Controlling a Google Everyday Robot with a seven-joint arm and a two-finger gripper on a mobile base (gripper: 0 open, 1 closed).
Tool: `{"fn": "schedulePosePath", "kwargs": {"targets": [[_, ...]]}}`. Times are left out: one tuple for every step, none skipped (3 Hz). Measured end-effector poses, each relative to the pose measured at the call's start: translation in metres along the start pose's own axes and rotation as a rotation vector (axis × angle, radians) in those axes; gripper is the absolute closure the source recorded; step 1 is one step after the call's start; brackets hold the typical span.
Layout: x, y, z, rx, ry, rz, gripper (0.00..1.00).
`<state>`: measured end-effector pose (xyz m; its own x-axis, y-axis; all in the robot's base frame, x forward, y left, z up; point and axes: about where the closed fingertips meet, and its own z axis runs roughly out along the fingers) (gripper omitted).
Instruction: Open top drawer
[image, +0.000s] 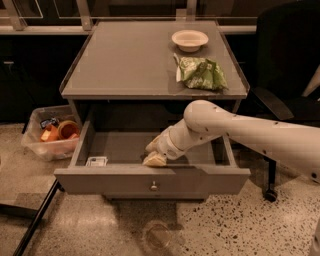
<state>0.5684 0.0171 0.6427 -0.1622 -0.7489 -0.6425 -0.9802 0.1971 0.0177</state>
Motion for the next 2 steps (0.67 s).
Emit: {"fn": "schedulePosePath", "kwargs": {"targets": [[0.004,0.012,-0.003,-0.023,0.015,-0.002,0.0],[0.007,0.029,-0.006,-0.057,0.043,-0.004,0.0]]}}
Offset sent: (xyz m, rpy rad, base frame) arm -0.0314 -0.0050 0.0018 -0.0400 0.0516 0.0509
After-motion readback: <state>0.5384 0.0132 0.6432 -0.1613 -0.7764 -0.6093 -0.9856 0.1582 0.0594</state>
